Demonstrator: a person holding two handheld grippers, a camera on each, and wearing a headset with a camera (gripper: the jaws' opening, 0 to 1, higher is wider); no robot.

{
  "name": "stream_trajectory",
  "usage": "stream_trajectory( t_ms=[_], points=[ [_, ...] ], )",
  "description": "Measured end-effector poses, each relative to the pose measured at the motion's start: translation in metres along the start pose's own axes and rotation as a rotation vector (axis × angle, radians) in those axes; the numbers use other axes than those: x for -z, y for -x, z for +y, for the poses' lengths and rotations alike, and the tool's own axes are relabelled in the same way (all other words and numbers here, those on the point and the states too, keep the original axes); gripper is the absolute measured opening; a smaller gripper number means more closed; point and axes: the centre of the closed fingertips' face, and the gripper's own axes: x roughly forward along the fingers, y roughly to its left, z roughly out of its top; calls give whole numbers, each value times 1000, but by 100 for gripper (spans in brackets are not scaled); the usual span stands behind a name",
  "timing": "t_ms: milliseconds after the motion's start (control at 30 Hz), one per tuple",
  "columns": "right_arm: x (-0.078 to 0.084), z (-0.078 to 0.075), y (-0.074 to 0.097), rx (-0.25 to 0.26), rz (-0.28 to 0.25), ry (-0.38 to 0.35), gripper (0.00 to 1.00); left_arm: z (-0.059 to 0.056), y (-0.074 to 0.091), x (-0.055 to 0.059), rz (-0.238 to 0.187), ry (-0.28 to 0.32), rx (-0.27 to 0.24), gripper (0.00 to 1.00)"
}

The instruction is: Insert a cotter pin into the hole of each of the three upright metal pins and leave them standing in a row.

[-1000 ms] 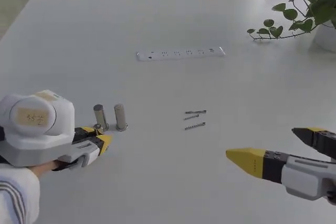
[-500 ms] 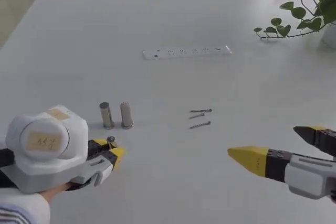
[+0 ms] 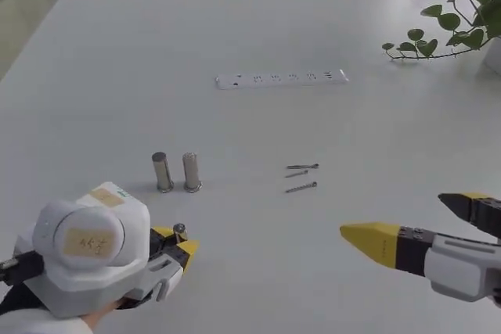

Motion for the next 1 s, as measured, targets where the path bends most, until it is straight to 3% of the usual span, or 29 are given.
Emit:
stream_trajectory(
  t_ms=[267, 700, 1000],
  points=[
    [1, 1, 0, -3, 5, 4, 93, -5, -2, 5, -5, -40, -8, 5],
    [0, 1, 0, -3, 10, 12, 93, -8, -7, 14, -26, 5, -10, 5],
    [0, 4, -1, -7, 12, 17, 93, -10, -8, 10, -64, 18, -11, 6]
  ],
)
